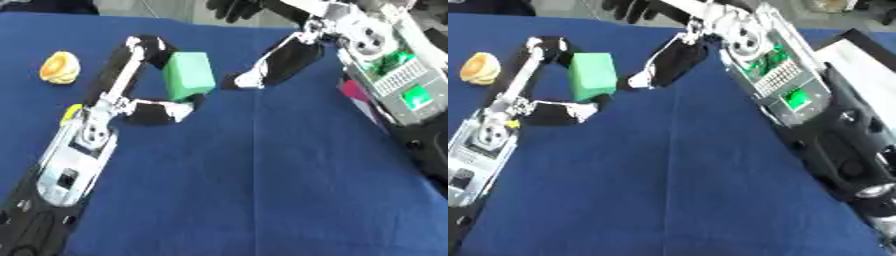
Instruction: Pick up the objects with one hand, pass them to the other hand, and then place them into the box on the other side of the table.
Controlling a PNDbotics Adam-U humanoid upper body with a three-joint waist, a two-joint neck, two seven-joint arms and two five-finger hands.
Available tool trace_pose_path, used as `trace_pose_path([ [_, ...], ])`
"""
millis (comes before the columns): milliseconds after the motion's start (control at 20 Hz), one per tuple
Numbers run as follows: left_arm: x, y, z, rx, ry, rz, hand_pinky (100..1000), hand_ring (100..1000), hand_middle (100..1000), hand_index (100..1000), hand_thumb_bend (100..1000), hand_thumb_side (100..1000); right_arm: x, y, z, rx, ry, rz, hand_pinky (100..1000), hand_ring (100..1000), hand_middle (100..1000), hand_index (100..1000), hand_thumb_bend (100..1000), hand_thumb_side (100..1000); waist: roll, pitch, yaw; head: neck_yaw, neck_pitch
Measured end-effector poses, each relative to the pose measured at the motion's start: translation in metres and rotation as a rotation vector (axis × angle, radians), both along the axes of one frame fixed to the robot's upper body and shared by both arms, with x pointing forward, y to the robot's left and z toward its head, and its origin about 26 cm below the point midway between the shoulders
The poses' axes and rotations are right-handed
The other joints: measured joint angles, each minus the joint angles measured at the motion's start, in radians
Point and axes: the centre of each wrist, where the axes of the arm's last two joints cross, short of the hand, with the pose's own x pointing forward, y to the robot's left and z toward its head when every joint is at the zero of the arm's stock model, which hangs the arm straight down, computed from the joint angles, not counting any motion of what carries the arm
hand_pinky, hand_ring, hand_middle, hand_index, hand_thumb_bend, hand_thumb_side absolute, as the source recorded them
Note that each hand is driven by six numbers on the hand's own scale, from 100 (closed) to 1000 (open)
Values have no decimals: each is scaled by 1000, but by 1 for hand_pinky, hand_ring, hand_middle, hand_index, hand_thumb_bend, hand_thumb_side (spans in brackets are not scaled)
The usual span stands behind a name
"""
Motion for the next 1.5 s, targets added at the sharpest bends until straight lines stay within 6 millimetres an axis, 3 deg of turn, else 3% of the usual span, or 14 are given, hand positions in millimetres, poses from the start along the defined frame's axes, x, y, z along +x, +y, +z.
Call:
trace_pose_path([
  [650,0,-12,5,-42,7,-45,613,496,455,494,100,100,6,5,-7,-26,73,32,811,763,699,807,596,100,-5,4,6,-1,-1],
  [800,-1,-13,6,-42,6,-53,613,498,456,494,100,100,7,5,-8,-12,76,26,800,742,633,761,465,100,-5,6,7,-1,-1],
  [1000,-2,-14,6,-35,10,-61,612,498,457,495,100,100,7,5,-8,24,90,15,789,710,523,687,369,100,-5,7,7,-1,-1],
  [1250,-2,-14,6,-32,12,-62,613,499,457,495,100,100,7,6,-9,44,118,16,782,666,435,640,383,100,-5,9,7,-2,-1],
  [1500,-2,-14,5,-30,12,-65,611,496,455,495,100,100,7,6,-9,44,131,23,779,644,401,620,371,100,-5,10,7,-3,-1],
])
